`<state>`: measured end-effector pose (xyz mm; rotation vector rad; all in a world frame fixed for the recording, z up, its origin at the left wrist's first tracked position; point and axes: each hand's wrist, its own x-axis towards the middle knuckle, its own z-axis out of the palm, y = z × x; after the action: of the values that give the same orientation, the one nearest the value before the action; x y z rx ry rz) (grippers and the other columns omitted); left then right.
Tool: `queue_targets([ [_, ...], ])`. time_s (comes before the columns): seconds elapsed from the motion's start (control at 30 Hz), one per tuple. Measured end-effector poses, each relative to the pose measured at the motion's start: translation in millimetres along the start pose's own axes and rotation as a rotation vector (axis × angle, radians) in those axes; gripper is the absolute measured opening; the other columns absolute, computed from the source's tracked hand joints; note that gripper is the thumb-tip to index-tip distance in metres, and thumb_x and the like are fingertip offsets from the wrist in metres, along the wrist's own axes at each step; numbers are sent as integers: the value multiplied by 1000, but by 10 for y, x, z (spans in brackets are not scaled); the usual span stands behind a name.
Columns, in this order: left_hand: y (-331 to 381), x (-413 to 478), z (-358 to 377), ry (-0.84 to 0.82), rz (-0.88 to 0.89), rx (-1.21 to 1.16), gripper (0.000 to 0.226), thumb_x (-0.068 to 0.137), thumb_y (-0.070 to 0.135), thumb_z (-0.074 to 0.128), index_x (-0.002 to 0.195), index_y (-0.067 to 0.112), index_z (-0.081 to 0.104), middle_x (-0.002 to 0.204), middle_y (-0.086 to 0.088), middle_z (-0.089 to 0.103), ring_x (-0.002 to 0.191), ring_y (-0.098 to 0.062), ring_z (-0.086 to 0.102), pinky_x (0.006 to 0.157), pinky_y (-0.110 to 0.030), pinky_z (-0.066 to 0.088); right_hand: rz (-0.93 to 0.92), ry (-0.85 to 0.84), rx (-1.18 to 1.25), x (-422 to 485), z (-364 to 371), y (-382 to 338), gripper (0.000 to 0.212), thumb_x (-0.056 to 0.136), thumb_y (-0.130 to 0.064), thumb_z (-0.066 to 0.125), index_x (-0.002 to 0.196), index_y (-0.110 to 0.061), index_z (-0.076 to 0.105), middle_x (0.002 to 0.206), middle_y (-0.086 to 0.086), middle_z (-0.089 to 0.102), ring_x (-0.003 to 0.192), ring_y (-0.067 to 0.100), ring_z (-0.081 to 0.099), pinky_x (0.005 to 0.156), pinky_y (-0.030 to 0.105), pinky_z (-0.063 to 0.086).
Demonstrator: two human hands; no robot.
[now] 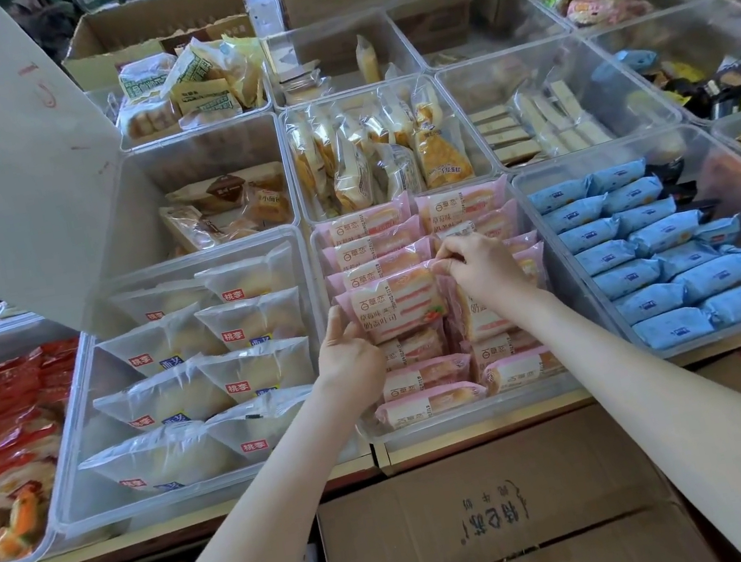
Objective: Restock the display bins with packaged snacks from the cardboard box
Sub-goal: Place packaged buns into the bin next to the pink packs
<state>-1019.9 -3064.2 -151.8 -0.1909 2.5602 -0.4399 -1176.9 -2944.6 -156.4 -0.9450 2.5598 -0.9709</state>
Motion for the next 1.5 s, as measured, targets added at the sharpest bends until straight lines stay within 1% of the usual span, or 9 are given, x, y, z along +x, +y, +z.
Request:
queue_targets([
  [0.13,23,-38,38,-37,2,-33,33,91,10,41,113,18,65,128,-4,56,139,-25,22,114,-55,-13,7,-27,40,-49,-26,-21,15,92,-21,59,82,-10,60,86,6,62,83,20,56,68,27,38],
  [0.27,45,-118,138,11,-7,-126,31,88,7,42,104,17,67,89,3,61,122,-20,42,110,-54,-19,4,10,145,-119,-111,-81,12,91,-14,59,82,-8,62,84,6,66,78,20,60,65,23,44],
  [0.67,52,-148,250,82,-10,-61,36,90,16,40,119,17,60,110,7,62,121,-20,42,112,-52,-15,-14,-158,97,-152,-89,-140,11,94,-20,56,87,-14,61,81,-5,58,83,15,49,84,31,36],
  [0.83,50,-144,237,61,4,-54,34,89,18,43,117,20,62,109,6,63,120,-20,44,105,-53,-24,-19,-77,-12,-87,-54,-136,14,94,-27,56,94,-15,63,77,-20,40,93,13,35,87,30,20],
  [1.0,36,-163,201,80,20,-53,29,87,15,45,108,19,65,97,5,63,110,-21,49,106,-55,-23,-106,113,-192,-75,56,-125,30,88,-25,63,116,-16,58,112,-2,55,113,22,43,89,33,24],
  [1.1,32,-155,205,90,36,-46,31,87,12,44,106,19,67,97,5,62,110,-19,50,104,-54,-24,-332,213,-345,-241,152,-109,31,83,-12,68,111,-13,56,105,5,55,98,25,48,82,30,25],
  [1.17,19,-157,223,99,59,-48,30,85,13,46,104,20,68,95,6,63,109,-18,51,100,-53,-27,-472,118,-436,-435,245,-75,28,83,-1,62,107,-15,59,100,1,60,92,22,50,81,30,23],
  [1.3,-12,-162,282,119,107,-54,23,83,20,52,95,21,71,88,7,64,102,-15,54,90,-50,-40,-395,-308,-718,-639,366,21,55,88,2,37,141,-15,37,132,0,49,126,22,32,110,45,6],
  [1.5,-37,-207,278,197,124,-69,29,80,11,47,100,18,68,91,5,64,101,-16,57,102,-49,-31,-330,-353,-865,-607,363,0,44,91,-21,39,134,-14,42,131,4,47,132,24,28,105,48,-24],
])
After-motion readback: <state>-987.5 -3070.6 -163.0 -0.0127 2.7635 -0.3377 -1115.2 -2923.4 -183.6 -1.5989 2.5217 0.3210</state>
